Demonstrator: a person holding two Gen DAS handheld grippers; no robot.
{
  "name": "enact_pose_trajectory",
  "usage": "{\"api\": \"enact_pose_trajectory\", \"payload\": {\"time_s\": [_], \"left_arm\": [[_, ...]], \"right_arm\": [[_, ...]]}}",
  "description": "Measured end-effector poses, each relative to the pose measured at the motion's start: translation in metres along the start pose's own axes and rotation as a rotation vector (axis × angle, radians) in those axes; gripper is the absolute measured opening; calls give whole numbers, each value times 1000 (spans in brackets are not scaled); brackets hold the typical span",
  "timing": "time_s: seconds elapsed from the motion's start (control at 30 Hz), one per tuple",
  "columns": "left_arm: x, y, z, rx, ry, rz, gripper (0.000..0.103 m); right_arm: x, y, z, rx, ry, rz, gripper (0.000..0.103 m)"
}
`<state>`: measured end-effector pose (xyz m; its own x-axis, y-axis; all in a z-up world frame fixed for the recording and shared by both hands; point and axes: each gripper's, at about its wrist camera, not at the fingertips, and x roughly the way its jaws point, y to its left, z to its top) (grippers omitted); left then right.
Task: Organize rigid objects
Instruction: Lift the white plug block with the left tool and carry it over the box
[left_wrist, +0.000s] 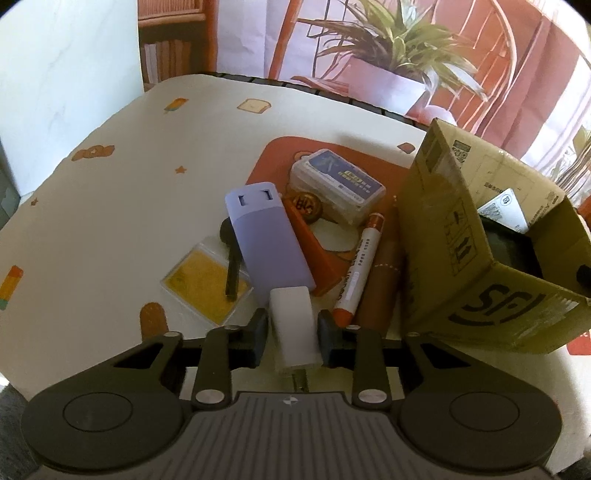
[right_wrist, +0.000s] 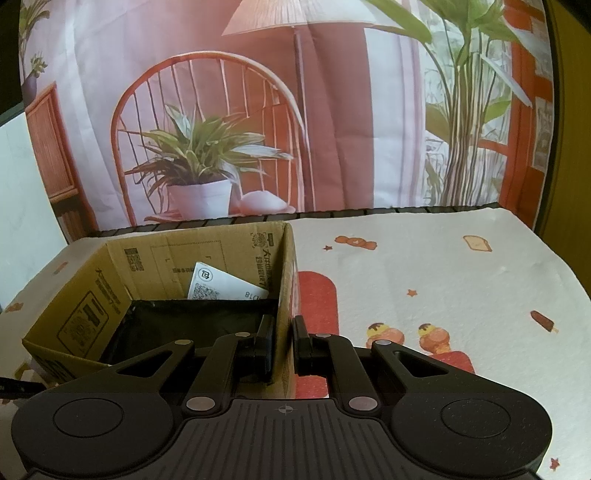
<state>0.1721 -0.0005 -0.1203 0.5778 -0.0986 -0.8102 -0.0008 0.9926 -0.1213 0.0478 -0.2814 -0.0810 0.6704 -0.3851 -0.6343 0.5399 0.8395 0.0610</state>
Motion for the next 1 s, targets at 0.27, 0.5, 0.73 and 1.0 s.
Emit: {"api": "enact_pose_trajectory", "payload": {"time_s": [0.27, 0.5, 0.73, 1.0], "left_arm": [[-9, 5, -2, -18, -26, 13, 24], [-27, 5, 1, -25, -75, 25, 24], [-45, 3, 13, -15, -137, 50, 24], [-68, -20, 39, 38, -215, 13, 24]], "right_arm": [[-1, -3, -1, 14, -3, 10, 10], [-1, -3, -1, 15, -4, 12, 10], [-1, -3, -2, 16, -4, 12, 10], [-1, -3, -1, 15, -3, 12, 10]]}}
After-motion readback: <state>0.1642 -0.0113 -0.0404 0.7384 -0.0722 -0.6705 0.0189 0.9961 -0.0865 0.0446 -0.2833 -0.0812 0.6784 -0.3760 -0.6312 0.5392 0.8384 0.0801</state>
